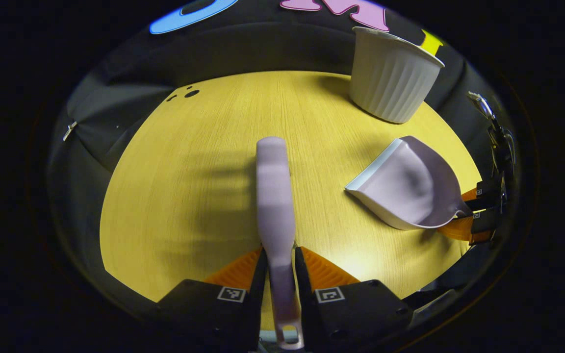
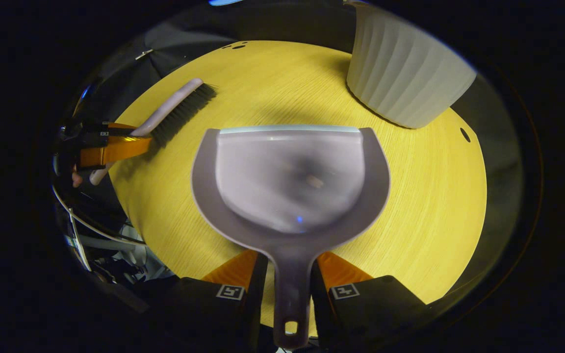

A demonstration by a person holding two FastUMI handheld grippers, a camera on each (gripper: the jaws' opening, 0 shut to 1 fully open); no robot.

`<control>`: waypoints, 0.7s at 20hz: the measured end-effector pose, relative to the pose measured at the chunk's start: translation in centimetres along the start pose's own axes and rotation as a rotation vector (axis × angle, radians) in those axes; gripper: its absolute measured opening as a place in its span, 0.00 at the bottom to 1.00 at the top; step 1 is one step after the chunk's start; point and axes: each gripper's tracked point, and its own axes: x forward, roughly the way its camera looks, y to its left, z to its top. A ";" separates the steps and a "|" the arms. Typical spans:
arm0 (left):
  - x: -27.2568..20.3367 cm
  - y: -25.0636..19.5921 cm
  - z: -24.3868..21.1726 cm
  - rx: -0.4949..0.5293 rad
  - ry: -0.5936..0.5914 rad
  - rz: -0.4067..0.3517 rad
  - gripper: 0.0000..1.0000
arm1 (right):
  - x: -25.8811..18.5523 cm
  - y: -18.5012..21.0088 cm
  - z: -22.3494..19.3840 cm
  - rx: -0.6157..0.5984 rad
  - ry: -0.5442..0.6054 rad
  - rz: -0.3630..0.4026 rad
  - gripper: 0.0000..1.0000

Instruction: Pick up the small broom and dustpan from the desktop, sweep the trash into the dustpan with the broom, and then empty the trash into the garbage bin.

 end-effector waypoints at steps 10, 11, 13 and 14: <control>-8.5 -0.1 3.3 -0.028 -0.195 0.022 0.48 | -11.2 0.4 5.1 0.015 -0.266 0.043 0.53; -9.7 -0.3 4.0 -0.030 -0.228 0.026 0.47 | -12.5 0.7 6.0 0.006 -0.316 0.051 0.53; -12.2 -0.7 5.4 -0.032 -0.293 0.037 0.47 | -14.9 1.6 8.0 -0.023 -0.431 0.068 0.53; -13.5 -1.0 5.8 -0.033 -0.326 0.041 0.48 | -15.9 2.2 8.8 -0.036 -0.478 0.077 0.53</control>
